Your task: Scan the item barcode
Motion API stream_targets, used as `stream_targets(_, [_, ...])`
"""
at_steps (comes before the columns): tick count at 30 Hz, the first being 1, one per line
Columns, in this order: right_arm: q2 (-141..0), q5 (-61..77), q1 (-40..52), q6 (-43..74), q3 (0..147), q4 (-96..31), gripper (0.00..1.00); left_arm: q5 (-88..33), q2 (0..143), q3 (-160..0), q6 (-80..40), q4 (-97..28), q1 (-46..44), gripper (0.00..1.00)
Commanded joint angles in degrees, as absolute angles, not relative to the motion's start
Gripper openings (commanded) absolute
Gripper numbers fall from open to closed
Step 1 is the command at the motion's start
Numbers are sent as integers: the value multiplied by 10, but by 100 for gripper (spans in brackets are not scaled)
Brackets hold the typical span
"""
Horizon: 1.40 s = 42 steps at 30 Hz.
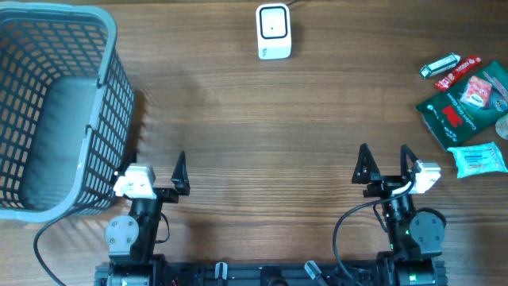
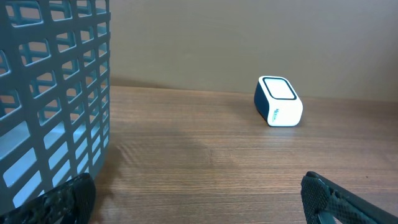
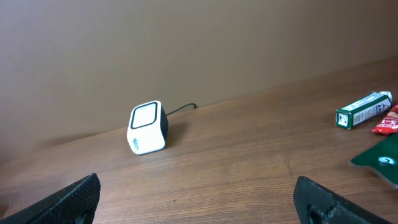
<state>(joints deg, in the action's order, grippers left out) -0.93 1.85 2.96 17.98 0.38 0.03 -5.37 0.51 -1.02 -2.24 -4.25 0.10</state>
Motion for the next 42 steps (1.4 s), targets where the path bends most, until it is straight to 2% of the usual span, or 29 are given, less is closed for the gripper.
stream_targets(1, [-2,13,32,182,3,3,100,-44,2,-3,-20,-43,-2,100])
stream_targets(18, [-2,13,32,182,3,3,100,-44,3,-3,-19,-41,-2,100])
stream_targets(23, [-2,-9,32,130,3,5,100,-44,3,-3,-19,-41,-2,100])
stream_targets(27, [-3,0,32,29,3,4,100,-44,3,-3,-19,-41,-2,100])
stream_targets(31, [-3,0,32,-15,3,4,100,-44,3,-3,-19,-41,-2,100])
stream_targets(42, [-3,0,32,-15,3,4,100,-44,3,-3,-19,-41,-2,100])
